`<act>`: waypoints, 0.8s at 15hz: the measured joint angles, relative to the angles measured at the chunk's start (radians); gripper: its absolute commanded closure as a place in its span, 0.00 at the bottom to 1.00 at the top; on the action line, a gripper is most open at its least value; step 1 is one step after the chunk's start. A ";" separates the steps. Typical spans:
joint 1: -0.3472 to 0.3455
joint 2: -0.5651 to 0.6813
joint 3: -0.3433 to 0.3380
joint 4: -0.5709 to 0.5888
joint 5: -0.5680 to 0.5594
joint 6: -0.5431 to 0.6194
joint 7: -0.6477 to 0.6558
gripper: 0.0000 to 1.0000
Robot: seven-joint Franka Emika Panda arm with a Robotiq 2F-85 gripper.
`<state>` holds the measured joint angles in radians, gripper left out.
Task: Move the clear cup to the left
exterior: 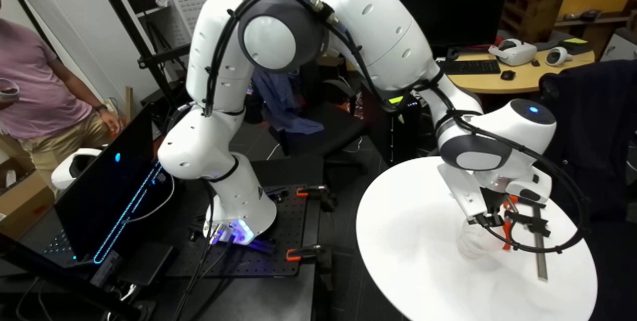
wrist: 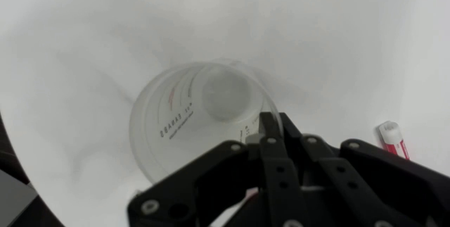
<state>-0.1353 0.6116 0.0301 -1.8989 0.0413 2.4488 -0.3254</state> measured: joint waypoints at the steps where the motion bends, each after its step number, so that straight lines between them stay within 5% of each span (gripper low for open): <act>1: 0.003 -0.009 0.000 -0.012 -0.015 0.002 0.000 0.98; 12: 0.073 -0.092 0.019 -0.109 -0.130 0.027 -0.005 0.98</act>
<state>-0.0624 0.5197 0.0492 -2.0078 -0.0886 2.4758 -0.3301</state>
